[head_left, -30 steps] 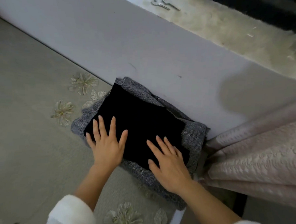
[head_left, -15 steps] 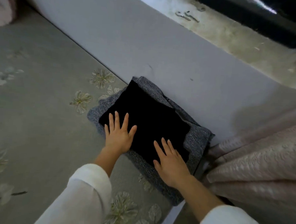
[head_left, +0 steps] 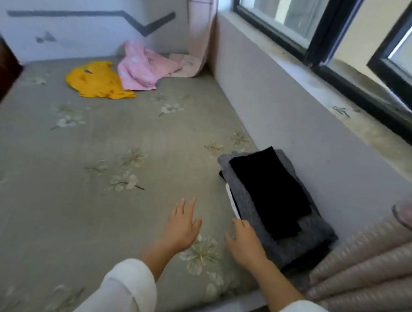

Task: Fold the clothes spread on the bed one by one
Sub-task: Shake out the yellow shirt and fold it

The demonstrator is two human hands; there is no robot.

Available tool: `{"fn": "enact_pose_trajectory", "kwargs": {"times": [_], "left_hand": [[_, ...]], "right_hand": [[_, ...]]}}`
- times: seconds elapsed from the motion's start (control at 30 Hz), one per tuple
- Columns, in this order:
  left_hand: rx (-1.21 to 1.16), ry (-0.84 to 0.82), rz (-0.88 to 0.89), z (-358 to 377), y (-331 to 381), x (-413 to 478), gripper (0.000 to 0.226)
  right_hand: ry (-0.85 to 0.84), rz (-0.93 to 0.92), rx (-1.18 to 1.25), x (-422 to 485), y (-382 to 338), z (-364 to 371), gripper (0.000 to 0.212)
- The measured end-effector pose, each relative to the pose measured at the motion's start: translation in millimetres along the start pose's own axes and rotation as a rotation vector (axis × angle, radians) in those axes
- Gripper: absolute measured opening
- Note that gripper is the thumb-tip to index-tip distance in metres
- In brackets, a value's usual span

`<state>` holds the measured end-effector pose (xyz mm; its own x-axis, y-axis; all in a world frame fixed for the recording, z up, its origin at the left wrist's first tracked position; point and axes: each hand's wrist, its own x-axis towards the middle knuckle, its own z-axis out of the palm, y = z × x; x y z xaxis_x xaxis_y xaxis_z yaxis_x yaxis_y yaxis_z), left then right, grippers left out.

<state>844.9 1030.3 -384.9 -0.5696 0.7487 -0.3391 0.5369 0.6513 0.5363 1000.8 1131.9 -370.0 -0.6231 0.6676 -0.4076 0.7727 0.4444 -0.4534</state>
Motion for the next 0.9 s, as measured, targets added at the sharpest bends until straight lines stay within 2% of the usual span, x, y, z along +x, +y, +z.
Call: {"fn": "enact_pose_trajectory", "kwargs": {"times": [0.17, 0.47, 0.77, 0.9], "left_hand": [[0.031, 0.086, -0.189, -57, -77, -98, 0.065], [-0.054, 0.276, -0.489, -155, -227, -254, 0.064], [-0.153, 0.514, -0.723, -256, -441, -416, 0.061], [-0.166, 0.554, -0.794, -294, -525, -472, 0.057]], "right_hand": [[-0.115, -0.195, 0.018, -34, -85, 42, 0.054], [-0.25, -0.574, -0.15, -86, -271, 150, 0.054], [-0.333, -0.87, -0.253, -167, -510, 303, 0.055], [-0.407, -0.971, -0.338, -217, -608, 374, 0.054]]}}
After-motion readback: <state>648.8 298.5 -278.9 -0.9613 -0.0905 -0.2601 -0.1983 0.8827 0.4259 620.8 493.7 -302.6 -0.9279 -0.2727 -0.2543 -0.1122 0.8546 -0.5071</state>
